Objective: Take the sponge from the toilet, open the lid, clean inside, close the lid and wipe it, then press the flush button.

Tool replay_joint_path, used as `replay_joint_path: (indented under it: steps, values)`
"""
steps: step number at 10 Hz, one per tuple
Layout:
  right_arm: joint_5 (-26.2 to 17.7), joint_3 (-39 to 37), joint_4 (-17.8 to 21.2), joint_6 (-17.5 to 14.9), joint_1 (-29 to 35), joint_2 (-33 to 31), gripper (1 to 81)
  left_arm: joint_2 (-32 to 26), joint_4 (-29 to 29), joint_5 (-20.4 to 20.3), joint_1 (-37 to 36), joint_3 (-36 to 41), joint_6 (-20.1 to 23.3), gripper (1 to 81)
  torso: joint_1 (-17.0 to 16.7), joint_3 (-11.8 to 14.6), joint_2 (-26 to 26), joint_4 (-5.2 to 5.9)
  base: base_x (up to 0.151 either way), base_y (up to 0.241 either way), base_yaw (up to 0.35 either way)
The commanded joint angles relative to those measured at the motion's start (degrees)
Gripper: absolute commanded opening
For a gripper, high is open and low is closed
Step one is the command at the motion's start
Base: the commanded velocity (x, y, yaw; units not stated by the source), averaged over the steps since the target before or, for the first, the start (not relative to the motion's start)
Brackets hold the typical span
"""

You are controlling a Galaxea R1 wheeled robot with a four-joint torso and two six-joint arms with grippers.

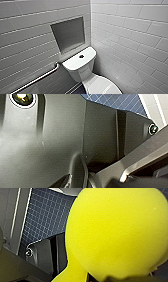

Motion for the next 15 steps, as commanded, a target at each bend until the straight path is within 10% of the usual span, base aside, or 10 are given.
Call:
replay_joint_path:
  steps: [1, 11, 12, 15]
  values:
    - [-7.75, -2.01, -2.79, 0.01, -0.12, 1.09, 1.0, -0.77, 0.28, 2.99, -1.05, 0.61, 0.25, 81.1, -3.62, 5.57, 5.64, 0.00, 0.000, 0.000, 0.000]
    - [-17.25, -29.51, -3.57, -0.34, -2.32, 20.25, 1.0, 6.70, 0.28, 3.08, 0.18, -14.77, 0.25, 81.1, -16.74, 6.86, 25.69, 0.00, 0.000, 0.000, 0.000]
    - [-17.34, -31.80, -3.84, -0.25, -2.49, 21.66, 1.0, 6.79, 0.28, 3.08, 0.18, -14.77, 0.25, 81.1, -18.12, 12.50, 27.81, 0.00, 0.000, 0.000, 0.000]
    - [-18.57, -39.00, -3.93, -0.25, -2.50, 26.40, 1.0, 7.31, 0.37, 3.08, 0.18, -15.04, 0.25, 81.1, -21.20, 15.44, 32.72, 0.00, 0.000, 0.000, 0.000]
